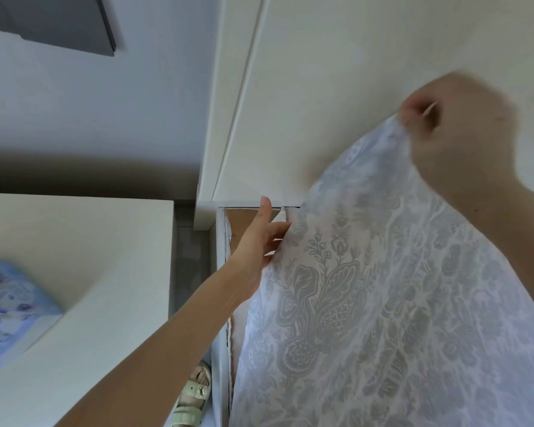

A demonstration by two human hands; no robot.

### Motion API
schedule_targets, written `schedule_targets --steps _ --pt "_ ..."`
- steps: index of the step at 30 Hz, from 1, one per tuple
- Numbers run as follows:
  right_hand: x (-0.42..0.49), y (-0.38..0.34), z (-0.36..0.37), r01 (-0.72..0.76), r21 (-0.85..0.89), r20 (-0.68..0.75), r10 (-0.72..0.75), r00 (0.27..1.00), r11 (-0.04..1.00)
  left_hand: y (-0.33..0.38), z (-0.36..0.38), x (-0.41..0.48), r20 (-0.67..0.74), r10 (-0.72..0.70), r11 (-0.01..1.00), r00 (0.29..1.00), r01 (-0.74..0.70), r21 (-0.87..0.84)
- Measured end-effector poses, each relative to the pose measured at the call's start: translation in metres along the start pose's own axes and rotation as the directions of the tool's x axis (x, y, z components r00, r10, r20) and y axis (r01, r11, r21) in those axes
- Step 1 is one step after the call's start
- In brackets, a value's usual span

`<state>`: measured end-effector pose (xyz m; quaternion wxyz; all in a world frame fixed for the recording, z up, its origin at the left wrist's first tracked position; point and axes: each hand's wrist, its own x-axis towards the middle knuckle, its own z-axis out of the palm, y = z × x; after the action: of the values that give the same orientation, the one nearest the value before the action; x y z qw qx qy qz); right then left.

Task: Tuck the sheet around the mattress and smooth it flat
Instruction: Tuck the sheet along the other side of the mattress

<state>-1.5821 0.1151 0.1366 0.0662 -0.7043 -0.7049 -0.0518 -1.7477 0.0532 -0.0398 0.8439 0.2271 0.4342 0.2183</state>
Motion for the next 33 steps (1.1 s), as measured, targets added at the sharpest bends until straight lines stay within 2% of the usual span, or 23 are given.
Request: schedule_targets --steps 1,2,3,5,7,9,10,11,12,13,14,16,19,22,24,25,26,27,29,30,33 --pt "-0.003 -0.002 0.004 0.015 -0.018 -0.149 -0.018 0.989 1.0 0.0 0.0 0.001 -0.005 -0.006 1.0 1.0 0.006 -0.002" --pt "-0.008 -0.003 0.013 0.041 -0.006 -0.209 -0.041 0.977 0.999 0.0 0.0 0.001 -0.01 -0.011 1.0 1.0 0.011 -0.001" --pt "-0.014 -0.003 0.025 0.055 0.054 -0.189 -0.044 0.981 0.997 0.0 0.0 0.001 -0.013 -0.017 1.0 1.0 0.017 0.002" --pt "-0.023 -0.001 0.042 -0.001 0.267 -0.026 0.008 1.0 0.964 0.001 0.0 0.002 -0.02 -0.022 1.0 1.0 0.022 0.002" --pt "-0.035 -0.003 0.042 -0.044 0.425 0.043 0.029 0.999 0.904 0.001 -0.001 0.001 -0.03 -0.024 1.0 0.999 0.024 0.0" --pt "-0.048 -0.005 0.041 -0.021 0.398 0.019 0.014 1.0 0.917 0.001 -0.001 0.001 -0.039 -0.022 1.0 0.999 0.022 -0.001" --pt "-0.053 -0.008 0.042 -0.034 0.347 0.078 0.007 0.997 0.937 0.001 0.0 0.001 -0.041 -0.022 1.0 0.999 0.022 -0.002" --pt "-0.054 -0.011 0.046 -0.088 0.311 0.224 0.017 0.974 0.946 0.001 0.002 0.0 -0.038 -0.02 1.0 0.999 0.02 -0.003" --pt "-0.052 -0.014 0.053 -0.176 0.29 0.429 0.037 0.903 0.941 0.0 0.003 -0.001 -0.037 -0.015 1.0 0.999 0.014 -0.005" --pt "-0.048 -0.017 0.06 -0.284 0.283 0.614 0.054 0.788 0.916 0.0 0.004 -0.002 -0.035 -0.007 1.0 0.999 0.006 -0.012" --pt "-0.041 -0.02 0.067 -0.375 0.283 0.733 0.053 0.678 0.883 -0.001 0.004 -0.002 -0.034 0.004 1.0 0.999 -0.005 -0.019" --pt "-0.027 -0.024 0.081 -0.429 0.286 0.823 0.01 0.567 0.857 -0.001 0.003 -0.004 -0.03 0.037 0.999 0.999 -0.038 -0.031" --pt "-0.02 -0.025 0.095 -0.416 0.242 0.873 -0.01 0.488 0.877 -0.001 -0.003 -0.004 -0.02 0.061 0.998 0.998 -0.061 -0.023" --pt "-0.022 -0.023 0.104 -0.446 0.249 0.866 0.009 0.5 0.86 0.001 -0.01 -0.003 -0.125 0.101 0.993 0.987 -0.108 -0.05" --pt "-0.024 -0.025 0.107 -0.46 0.279 0.859 -0.006 0.511 0.843 0.002 -0.015 -0.004 -0.323 0.225 0.968 0.919 -0.247 -0.03" --pt "-0.024 -0.025 0.109 -0.46 0.294 0.855 -0.016 0.518 0.838 0.002 -0.017 -0.003 -0.368 0.306 0.947 0.878 -0.321 0.02" --pt "-0.024 -0.026 0.11 -0.458 0.308 0.847 -0.021 0.531 0.834 0.003 -0.018 -0.002 -0.347 0.371 0.925 0.862 -0.374 0.06" --pt "-0.024 -0.026 0.111 -0.452 0.322 0.833 -0.022 0.553 0.832 0.005 -0.018 -0.001 -0.265 0.396 0.917 0.879 -0.39 0.08" --pt "-0.023 -0.023 0.114 -0.449 0.339 0.805 -0.008 0.594 0.827 0.002 -0.009 0.005 -0.093 0.315 0.944 0.945 -0.301 0.138" --pt "-0.024 -0.022 0.116 -0.456 0.334 0.797 0.01 0.604 0.825 -0.001 -0.004 0.01 -0.072 0.262 0.949 0.962 -0.243 0.201" --pt "-0.025 -0.019 0.123 -0.465 0.308 0.781 0.058 0.622 0.83 -0.006 0.006 0.02 -0.145 0.207 0.901 0.968 -0.131 0.413"
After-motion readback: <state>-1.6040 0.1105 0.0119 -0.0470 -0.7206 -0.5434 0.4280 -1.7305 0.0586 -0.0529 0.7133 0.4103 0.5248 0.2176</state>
